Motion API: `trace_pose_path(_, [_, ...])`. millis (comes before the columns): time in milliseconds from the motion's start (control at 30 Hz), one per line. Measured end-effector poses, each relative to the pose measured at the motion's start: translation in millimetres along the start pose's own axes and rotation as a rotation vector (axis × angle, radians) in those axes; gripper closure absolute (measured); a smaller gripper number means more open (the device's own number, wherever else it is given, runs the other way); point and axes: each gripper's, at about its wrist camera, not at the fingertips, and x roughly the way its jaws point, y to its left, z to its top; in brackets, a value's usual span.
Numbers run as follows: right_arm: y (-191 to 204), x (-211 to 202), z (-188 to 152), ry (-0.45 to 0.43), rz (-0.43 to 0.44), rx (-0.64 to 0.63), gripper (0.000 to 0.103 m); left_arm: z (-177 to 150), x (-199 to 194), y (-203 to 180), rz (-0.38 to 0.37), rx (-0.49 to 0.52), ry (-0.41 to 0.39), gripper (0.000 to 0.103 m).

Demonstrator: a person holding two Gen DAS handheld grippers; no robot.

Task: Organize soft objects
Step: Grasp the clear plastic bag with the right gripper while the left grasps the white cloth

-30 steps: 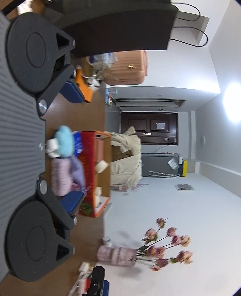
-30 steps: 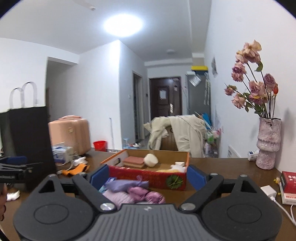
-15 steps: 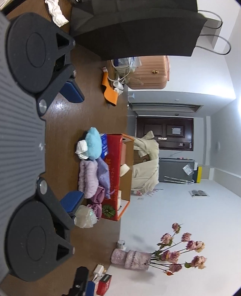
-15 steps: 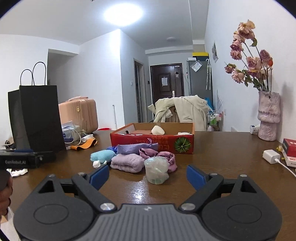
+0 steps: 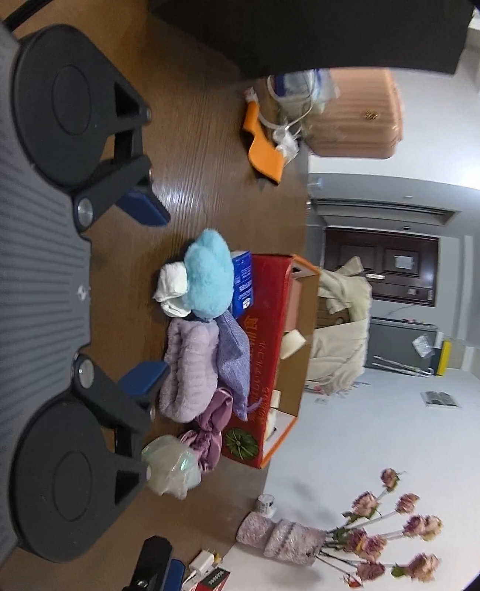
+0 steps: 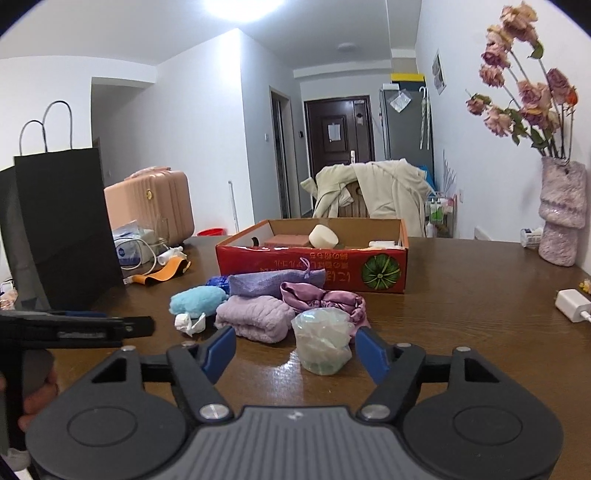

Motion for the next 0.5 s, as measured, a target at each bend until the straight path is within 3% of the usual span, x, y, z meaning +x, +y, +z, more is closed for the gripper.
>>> trace_pose_path(233, [1.6, 44.3, 16.4, 0.042, -0.003, 0.004, 0.036, 11.6, 66.4, 10.2, 0.013, -0.083, 0.12, 0.036])
trace_pose_path(300, [2.5, 55.8, 19.1, 0.054, -0.003, 0.001, 0.036, 14.8, 75.6, 17.0, 0.009, -0.116, 0.133, 0.045])
trace_pose_path(367, [2.9, 67.7, 20.4, 0.068, -0.008, -0.001, 0.036, 17.3, 79.9, 21.0, -0.022, -0.131, 0.146, 0.068])
trace_pose_path(500, [2.8, 90.0, 22.4, 0.101, -0.031, 0.011, 0.039, 16.9, 74.5, 24.8, -0.066, -0.146, 0.148, 0.075])
